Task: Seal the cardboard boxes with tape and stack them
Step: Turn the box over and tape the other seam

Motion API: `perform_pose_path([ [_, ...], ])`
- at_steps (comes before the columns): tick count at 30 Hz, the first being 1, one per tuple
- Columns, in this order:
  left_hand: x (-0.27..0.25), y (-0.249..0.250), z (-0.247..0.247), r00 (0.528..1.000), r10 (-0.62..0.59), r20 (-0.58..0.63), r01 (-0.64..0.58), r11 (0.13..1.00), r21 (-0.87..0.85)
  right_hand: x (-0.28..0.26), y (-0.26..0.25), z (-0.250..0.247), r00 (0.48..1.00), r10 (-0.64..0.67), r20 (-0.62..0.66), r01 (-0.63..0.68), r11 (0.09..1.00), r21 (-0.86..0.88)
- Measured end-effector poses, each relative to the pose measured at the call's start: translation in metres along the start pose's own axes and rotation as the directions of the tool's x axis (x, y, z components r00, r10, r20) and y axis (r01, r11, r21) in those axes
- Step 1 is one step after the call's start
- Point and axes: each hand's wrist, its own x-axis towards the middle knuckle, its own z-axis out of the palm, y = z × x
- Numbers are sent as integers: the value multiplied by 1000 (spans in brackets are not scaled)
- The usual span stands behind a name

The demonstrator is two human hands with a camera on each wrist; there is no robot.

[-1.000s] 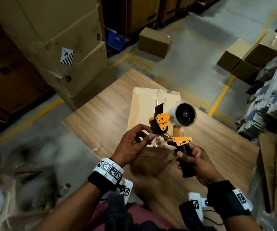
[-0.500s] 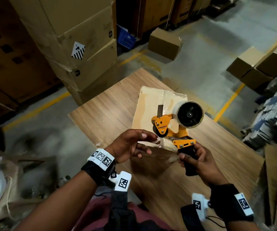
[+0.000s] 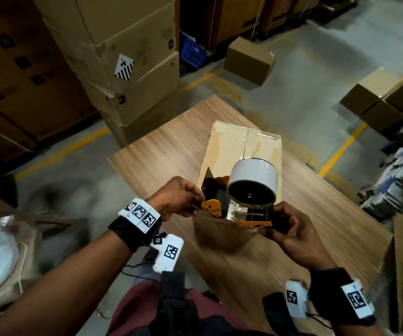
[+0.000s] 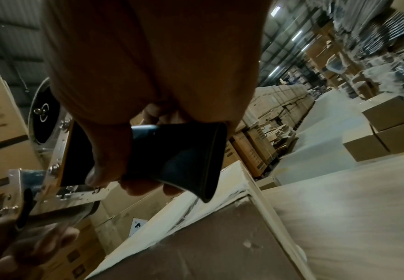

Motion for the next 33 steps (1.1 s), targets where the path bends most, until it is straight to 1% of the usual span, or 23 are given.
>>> perform_pose_path([
  [1,1,0,-9,999,7,-37,-5,998,57,0,1,-1,1000,-12,3,12,999,-33],
  [3,2,-3,-31,996,-17,-82,23,997,76,1,4,-8,999,-23,-23,21,995,-94],
  [5,2,-9,-46,996,-71,-54,74,996,51,1,6,-17,999,-7,-34,3,993,-115],
  [7,3,-13,-47,995,-87,-45,88,995,38,3,9,-21,1000,28,-11,-29,988,-151],
  [10,9,-17,-40,991,-66,-119,67,998,3,9,11,-18,999,45,-12,-46,971,-236],
  [13,15,-19,-38,985,-24,-171,24,1000,-2,16,12,-15,999,33,-9,-34,966,-257],
  [17,20,-27,-28,963,96,-252,-86,995,50,26,18,-14,999,44,-3,-42,947,-318],
  [19,25,-34,-25,952,125,-280,-109,991,74,31,20,-14,999,43,7,-37,929,-369],
  [23,37,-51,-24,962,97,-256,-88,995,44,35,23,-15,998,42,49,-16,899,-437],
  [28,45,-59,-22,976,75,-205,-80,997,-15,39,28,-14,994,90,62,-50,878,-475],
  [33,49,-73,-13,987,-73,-146,58,992,-109,44,28,-12,990,112,86,-50,847,-529],
])
